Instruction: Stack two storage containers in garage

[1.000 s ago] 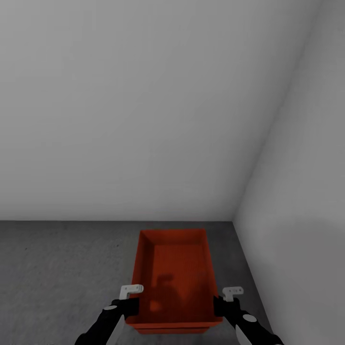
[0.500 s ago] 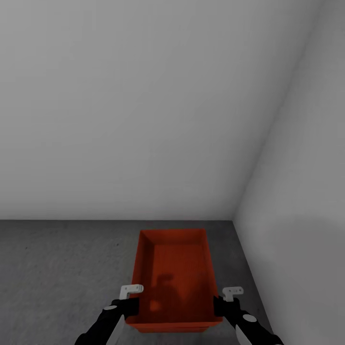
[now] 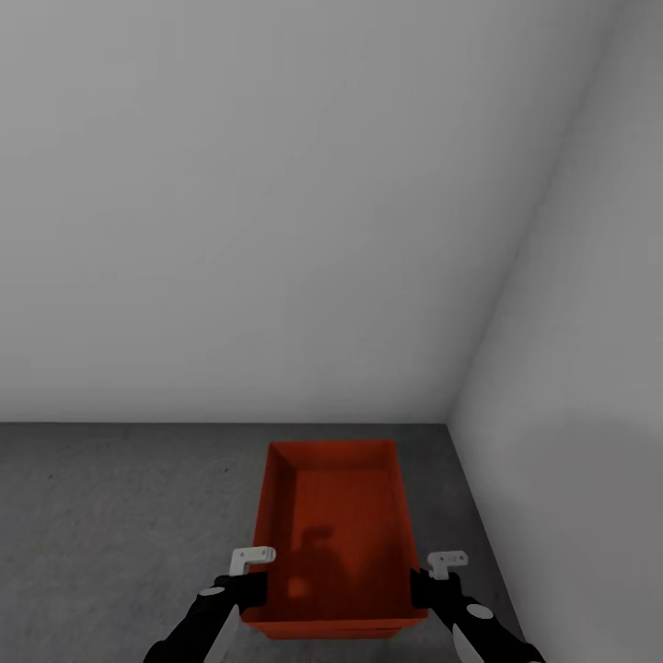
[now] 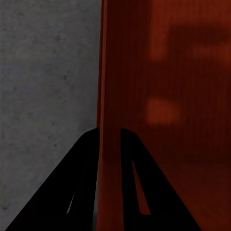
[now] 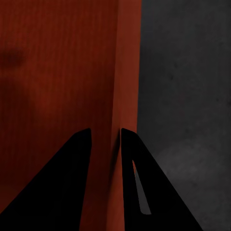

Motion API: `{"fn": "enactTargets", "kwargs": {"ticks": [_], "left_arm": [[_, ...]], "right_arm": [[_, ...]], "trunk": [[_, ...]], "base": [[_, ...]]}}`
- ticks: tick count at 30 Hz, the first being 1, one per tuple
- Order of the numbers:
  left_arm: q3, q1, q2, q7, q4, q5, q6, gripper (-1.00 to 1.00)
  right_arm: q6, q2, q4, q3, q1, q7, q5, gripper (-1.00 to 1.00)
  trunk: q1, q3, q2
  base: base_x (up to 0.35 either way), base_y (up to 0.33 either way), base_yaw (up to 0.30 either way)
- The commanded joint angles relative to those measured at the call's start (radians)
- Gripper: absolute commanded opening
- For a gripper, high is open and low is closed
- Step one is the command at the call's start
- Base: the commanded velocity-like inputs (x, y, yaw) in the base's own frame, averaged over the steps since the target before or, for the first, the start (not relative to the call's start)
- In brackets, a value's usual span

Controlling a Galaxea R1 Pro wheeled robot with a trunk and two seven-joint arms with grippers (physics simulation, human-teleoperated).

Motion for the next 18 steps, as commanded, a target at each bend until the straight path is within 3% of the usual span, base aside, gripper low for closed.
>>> {"fn": "enactTargets", "kwargs": {"ticks": [1, 18], "left_arm": [[0.002, -0.001, 0.001, 0.004, -0.023, 0.0, 0.006, -1.0], [0.003, -0.001, -0.001, 0.004, -0.023, 0.0, 0.006, -1.0]], "right_arm": [[-0.002, -0.008, 0.003, 0.006, 0.0, 0.008, 0.001, -1.0], [-0.002, -0.008, 0.003, 0.006, 0.0, 0.008, 0.001, -1.0]], "trunk": [[0.0, -0.001, 0.0], [0.008, -0.007, -0.014]], "base": [[0.0, 0.0, 0.0], [0.0, 0.0, 0.0]]}}
